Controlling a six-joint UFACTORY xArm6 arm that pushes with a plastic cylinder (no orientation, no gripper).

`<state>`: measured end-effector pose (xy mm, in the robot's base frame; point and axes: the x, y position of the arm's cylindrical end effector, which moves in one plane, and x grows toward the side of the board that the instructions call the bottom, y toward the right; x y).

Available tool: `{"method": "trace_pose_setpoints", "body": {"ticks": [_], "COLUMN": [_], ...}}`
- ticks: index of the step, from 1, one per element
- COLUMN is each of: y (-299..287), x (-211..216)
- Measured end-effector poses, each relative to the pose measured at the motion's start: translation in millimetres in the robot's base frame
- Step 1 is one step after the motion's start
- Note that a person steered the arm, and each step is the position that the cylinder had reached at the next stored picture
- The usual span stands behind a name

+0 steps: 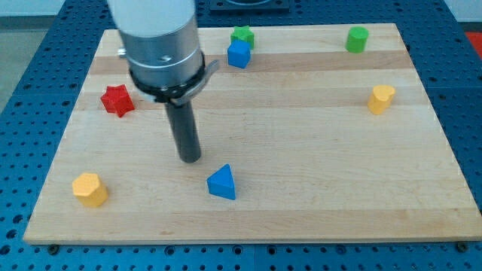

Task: Move the triangle to the bottom center

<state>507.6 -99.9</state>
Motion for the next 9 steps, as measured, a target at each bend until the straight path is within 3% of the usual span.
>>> {"method": "trace_pose_setpoints", "body": {"ticks": [2,3,5,9], "y": [-8,1,11,61], "x": [58,64,42,41]}}
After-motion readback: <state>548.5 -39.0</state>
